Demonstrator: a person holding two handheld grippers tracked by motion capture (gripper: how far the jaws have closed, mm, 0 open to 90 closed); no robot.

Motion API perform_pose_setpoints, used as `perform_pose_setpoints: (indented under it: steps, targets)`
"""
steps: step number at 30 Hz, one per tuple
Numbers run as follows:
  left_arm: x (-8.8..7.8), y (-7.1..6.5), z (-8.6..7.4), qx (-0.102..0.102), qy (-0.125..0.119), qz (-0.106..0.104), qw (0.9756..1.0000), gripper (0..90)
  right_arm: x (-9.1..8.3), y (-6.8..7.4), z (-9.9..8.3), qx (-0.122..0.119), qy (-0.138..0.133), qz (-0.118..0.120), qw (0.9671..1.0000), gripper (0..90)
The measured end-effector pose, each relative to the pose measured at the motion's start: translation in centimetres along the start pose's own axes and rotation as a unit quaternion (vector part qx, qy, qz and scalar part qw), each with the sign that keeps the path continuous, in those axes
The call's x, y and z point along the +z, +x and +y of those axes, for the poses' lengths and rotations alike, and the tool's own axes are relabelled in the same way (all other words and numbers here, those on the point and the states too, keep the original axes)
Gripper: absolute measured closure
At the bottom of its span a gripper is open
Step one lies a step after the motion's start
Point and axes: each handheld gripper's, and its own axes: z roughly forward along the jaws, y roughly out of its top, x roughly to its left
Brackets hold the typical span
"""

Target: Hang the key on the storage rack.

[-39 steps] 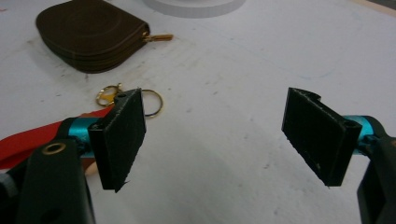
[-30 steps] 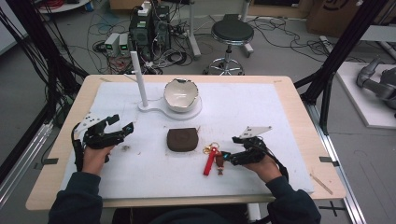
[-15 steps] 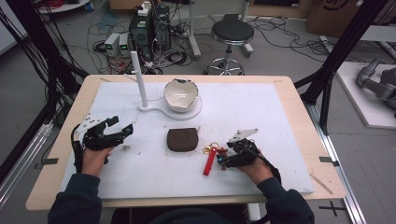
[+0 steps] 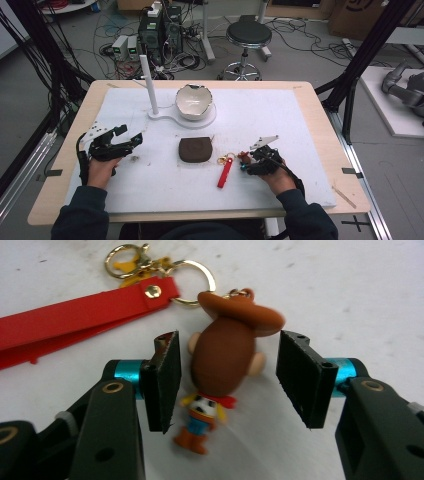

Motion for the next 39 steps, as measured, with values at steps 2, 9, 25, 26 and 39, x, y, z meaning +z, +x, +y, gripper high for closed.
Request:
perform_pose_setpoints:
  steps: [2,9,25,26,39]
  targets:
    - [0.0,0.0,0.0,0.0,0.0,0.0,1.0,21.0,0.2,-0.1,0.1,-0.005,0.002,0.01,0.9999,57.3]
    - [0.0,-0.1,-0.1,-0.001,0.002,-0.001,1.0,21.1,-1.3,-0.5,0.9,-0.01,-0.069,0.035,0.997,61.9]
    - [2.4,-3.8,0.5,0.009,-0.002,-0.095,0.9954,29.7,-5.3,0.6,7.3,-0.098,-0.216,0.038,0.9708,62.1]
    - [2.7,-4.2,0.6,0.01,-0.003,-0.104,0.9945,29.7,-5.5,0.8,7.9,-0.103,-0.219,0.04,0.9694,62.1]
    - [4.9,-7.2,1.3,0.034,-0.004,-0.162,0.9862,29.7,-6.1,4.3,15.0,-0.157,-0.247,0.079,0.9528,62.1]
